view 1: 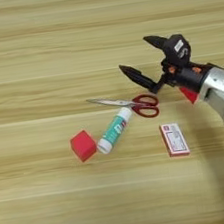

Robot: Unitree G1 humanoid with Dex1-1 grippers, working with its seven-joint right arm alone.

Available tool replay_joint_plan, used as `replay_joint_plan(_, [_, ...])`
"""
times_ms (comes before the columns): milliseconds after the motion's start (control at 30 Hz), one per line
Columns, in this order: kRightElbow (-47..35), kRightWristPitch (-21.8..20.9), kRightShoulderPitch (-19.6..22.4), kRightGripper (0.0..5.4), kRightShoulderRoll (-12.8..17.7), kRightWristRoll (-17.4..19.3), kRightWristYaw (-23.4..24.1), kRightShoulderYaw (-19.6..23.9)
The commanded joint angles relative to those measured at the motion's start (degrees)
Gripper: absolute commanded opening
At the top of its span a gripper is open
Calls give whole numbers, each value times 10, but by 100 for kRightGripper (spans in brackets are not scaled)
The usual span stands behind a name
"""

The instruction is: Move the objects on the table

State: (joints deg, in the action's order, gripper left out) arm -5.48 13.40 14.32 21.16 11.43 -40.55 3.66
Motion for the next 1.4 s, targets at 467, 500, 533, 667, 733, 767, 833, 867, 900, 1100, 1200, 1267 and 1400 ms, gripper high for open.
replay_joint_plan(467, [242,-36,86,538,122,-10,33,113])
replay_joint_plan(500, [258,-43,87,538,126,-15,32,110])
replay_joint_plan(533, [270,-48,86,538,129,-19,31,107])
replay_joint_plan(667, [296,-62,78,538,128,-25,25,99])
replay_joint_plan(733, [296,-62,76,538,124,-21,20,98])
replay_joint_plan(767, [296,-62,76,538,123,-20,18,98])
replay_joint_plan(833, [297,-63,76,538,122,-20,17,97])
replay_joint_plan(867, [297,-63,76,538,122,-21,17,97])
replay_joint_plan(900, [298,-65,75,538,122,-24,19,96])
replay_joint_plan(1100, [327,-69,76,538,123,-37,30,90])
replay_joint_plan(1200, [326,-70,75,538,121,-33,29,91])
replay_joint_plan(1267, [322,-70,74,538,121,-33,28,88])
replay_joint_plan(1400, [335,-69,70,538,120,-40,25,77])
